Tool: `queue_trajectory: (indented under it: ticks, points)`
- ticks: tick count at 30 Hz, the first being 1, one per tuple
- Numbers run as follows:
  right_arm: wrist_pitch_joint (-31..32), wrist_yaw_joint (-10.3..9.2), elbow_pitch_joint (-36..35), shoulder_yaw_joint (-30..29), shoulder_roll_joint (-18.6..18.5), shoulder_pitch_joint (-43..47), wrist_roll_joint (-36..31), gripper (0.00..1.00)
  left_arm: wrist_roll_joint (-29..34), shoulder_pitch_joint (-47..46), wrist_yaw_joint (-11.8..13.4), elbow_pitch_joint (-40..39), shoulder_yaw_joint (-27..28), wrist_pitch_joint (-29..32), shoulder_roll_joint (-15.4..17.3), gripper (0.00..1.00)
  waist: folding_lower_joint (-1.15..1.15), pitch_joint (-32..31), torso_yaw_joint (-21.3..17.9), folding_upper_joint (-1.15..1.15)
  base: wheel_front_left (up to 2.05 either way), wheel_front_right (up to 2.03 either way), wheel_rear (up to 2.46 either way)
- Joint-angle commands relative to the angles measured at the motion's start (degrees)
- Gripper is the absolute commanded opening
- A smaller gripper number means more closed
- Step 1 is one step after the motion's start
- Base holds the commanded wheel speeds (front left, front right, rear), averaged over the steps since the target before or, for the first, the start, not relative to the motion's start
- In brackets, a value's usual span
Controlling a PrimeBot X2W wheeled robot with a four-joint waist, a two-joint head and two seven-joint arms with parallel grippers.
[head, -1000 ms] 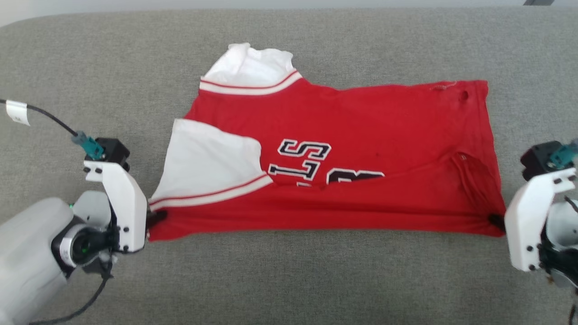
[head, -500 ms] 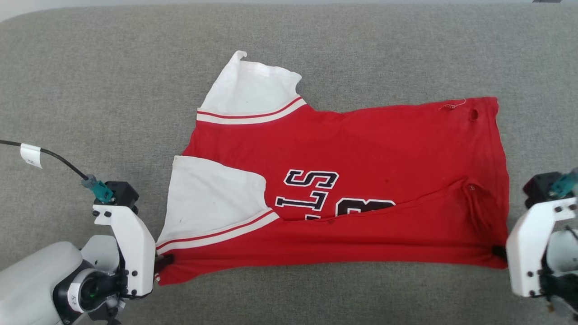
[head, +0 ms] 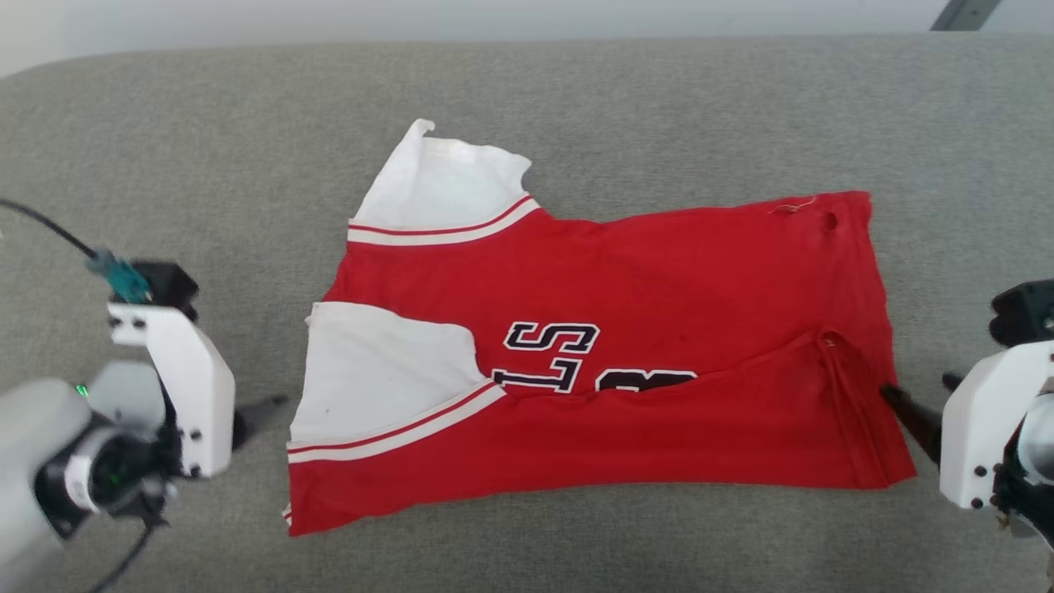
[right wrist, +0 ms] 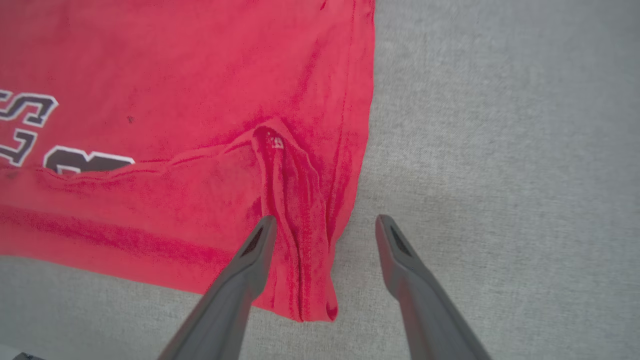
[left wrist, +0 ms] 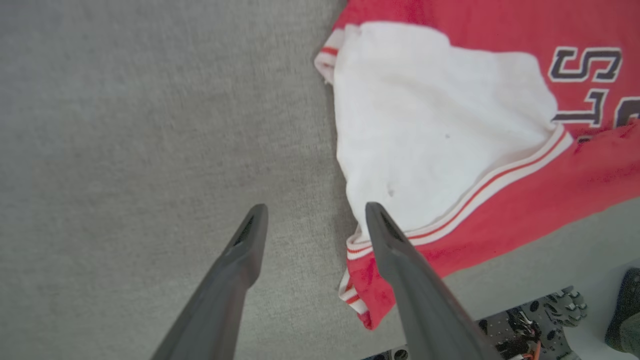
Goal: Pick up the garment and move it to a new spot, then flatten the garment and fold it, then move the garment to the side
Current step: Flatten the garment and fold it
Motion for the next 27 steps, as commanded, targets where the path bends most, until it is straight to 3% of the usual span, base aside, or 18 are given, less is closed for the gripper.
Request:
queue_trajectory:
  ticks: [1, 6, 15, 21, 27]
  points:
    - [-1.92, -0.02, -1.27, -0.95, 1.19, 0.04, -0.68, 1.00, 1.38, -2.00, -0.34, -0.27, 0.55, 0.45, 0.59, 1.00, 0.00, -0.54, -0.78, 0.00, 0.00, 0.00, 0.00]
    - [-8.23, -0.02, -4.66, -3.51, 5.98, -0.83, -2.89, 1.00, 4.00, -6.84, -2.13, 1.67, 1.65, 1.36, 0.55, 1.00, 0.00, -0.70, -3.15, 0.00, 0.00, 0.00, 0.00]
    - [-26.41, -0.01, -7.30, -1.39, 11.98, -3.76, -7.59, 1.00, 7.72, -15.02, -8.46, 11.93, 2.89, 1.55, -3.26, 1.00, 0.00, 0.71, -9.86, 0.00, 0.00, 0.00, 0.00]
    - [-37.22, -0.01, -5.14, 1.12, 14.19, -5.88, -9.52, 1.00, 9.73, -19.49, -12.63, 20.85, 3.07, 1.65, -5.44, 1.00, 0.00, 3.00, -14.69, 0.00, 0.00, 0.00, 0.00]
    - [-42.02, -0.01, -3.11, 3.06, 14.94, -7.10, -9.13, 1.00, 11.13, -22.73, -14.73, 27.47, 2.98, 2.12, -7.48, 1.00, 0.00, 5.38, -17.81, 0.00, 0.00, 0.00, 0.00]
